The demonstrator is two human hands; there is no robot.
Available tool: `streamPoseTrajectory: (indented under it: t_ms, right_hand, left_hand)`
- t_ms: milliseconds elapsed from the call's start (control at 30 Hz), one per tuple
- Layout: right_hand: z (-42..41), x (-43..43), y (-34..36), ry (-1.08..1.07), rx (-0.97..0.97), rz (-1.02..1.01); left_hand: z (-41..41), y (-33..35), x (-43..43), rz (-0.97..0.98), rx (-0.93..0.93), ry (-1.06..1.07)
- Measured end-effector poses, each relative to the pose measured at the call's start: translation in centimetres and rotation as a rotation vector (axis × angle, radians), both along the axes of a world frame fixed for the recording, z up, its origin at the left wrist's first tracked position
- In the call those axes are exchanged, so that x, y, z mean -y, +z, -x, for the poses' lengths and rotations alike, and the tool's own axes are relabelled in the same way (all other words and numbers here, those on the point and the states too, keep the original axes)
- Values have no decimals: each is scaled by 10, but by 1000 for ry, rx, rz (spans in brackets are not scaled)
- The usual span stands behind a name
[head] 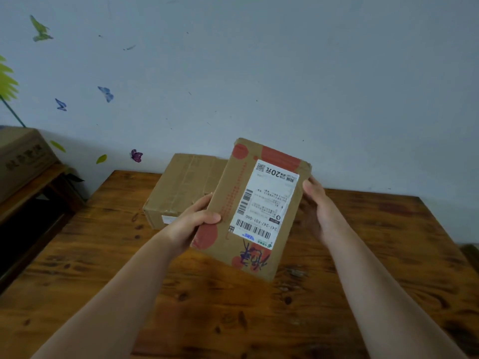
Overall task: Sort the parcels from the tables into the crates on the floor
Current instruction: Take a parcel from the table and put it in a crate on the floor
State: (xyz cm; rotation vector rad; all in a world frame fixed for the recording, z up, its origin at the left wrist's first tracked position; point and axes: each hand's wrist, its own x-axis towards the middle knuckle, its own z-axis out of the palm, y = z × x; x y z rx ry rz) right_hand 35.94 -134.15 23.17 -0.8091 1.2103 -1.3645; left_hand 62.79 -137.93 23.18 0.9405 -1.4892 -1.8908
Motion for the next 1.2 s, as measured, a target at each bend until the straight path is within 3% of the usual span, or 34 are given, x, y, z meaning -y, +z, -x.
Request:
streamPoseTrajectory:
  t_ms: [67,167,267,333,433,533,633,700,800,867,1033,1133,1200]
  right_hand:
    - [15,1,12,82,-89,20]
    - [35,-2,27,421,-225,-28]
    - [44,-5,25,571,-237,-91]
    - [43,-6,17,517,-205,-65]
    - [37,-15,1,338,-122,-63]
    - [31,-28,-12,131,-15,-149]
    - [18,-42,-17,-17,94,-172]
    - [2,-52,-19,-90,203,-111]
    - [-17,-69,-30,-154,360,-66]
    - [-24,-85,-39,-133,395,-48]
    - [-22,-126,-43,-162,348,-55]
    - [-5,-149,-31,-266,160,-137]
    - [4,-159,-28,-142,59,-170]
  left_hand:
    - [0,8,2,18,51,-63]
    - [0,29,14,70,162,-187]
    - [4,48,25,54,293,-278]
    - [13,59,28,70,381,-275]
    - [23,59,27,178,413,98]
    - [23,45,20,126,254,501]
    - [27,23,1,-59,59,685]
    - [34,6,-13,-224,-121,618]
    - [47,-13,-34,-248,-200,431]
    - [53,-17,-39,-254,-242,451]
    - [48,-10,-34,-174,-233,361]
    - [52,-10,-35,-155,-145,259]
    - [61,-11,-43,-152,-106,177]
